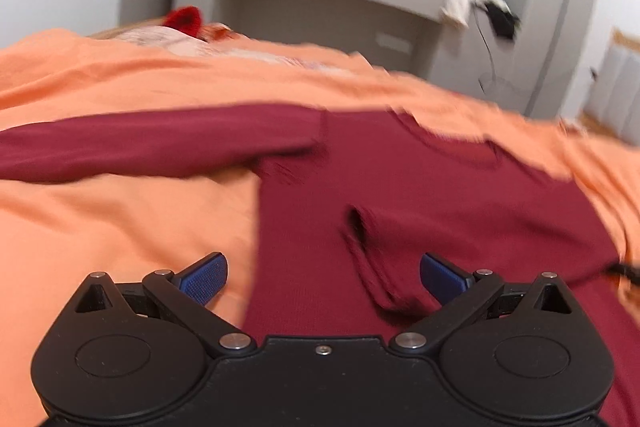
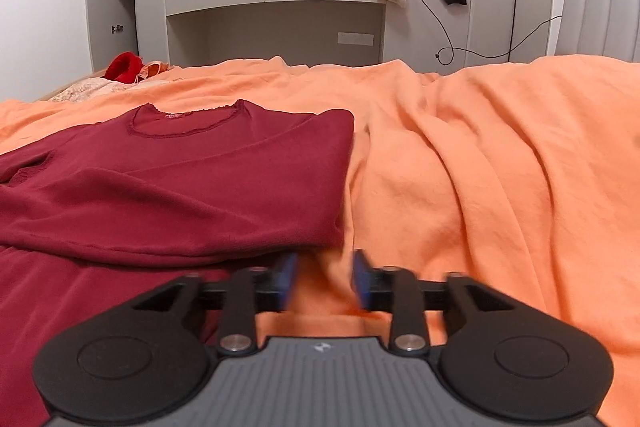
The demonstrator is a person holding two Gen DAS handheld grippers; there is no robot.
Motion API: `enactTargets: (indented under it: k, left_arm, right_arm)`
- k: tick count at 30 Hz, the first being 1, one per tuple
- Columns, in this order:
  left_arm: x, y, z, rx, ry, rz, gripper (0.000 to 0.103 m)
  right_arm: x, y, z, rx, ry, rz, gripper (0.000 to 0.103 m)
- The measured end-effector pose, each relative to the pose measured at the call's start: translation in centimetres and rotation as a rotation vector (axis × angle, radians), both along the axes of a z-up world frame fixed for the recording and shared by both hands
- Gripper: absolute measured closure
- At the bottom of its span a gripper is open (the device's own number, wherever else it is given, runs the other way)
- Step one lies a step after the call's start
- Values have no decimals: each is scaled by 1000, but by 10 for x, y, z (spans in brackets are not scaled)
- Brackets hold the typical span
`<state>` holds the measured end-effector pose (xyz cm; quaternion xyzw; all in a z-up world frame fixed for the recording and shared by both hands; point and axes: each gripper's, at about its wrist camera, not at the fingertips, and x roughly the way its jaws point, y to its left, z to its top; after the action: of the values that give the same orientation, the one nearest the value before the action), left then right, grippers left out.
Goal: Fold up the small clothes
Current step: 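Carry the held sleeve across the shirt body with the right gripper, then open the right gripper to release the sleeve while the left gripper reaches the other cuff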
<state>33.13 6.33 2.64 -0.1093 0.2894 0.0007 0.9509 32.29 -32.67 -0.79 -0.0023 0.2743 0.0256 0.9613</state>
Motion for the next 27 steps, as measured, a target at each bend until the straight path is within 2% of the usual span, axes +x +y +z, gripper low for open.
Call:
enactTargets:
  k: [1,4,6,7,11,14,19,22,27]
  left_arm:
    - [-4,7,5,-6,-16,18,1]
    - [-21,39,20,15,-72,111,1]
    - [-31,64,26,26,-92,181,1]
    - [-35,78,27,20,-96,220,1]
    - [-49,146,22,-89,-81,409,1]
    - [-56,191,13,-201,-62,533,1]
    - [-55,231,5,-322,-116,576,1]
    - [-42,240,1,-364,-119,613,1]
    - [-23,252,-7,-360,-131,800,7]
  right_arm:
    - [-4,1,1,1,0,2,51]
    - [-18,2,6,25,-5,14,33]
    - [-30,5,10,49,-20,29,17]
    - [-36,7,12,58,-31,39,13]
    - [-56,22,22,84,-78,110,1]
    - [-70,33,27,116,-109,165,0]
    - [-80,52,33,142,-143,235,0]
    - [-81,59,33,134,-154,254,0]
    - [-75,62,26,132,-130,235,0]
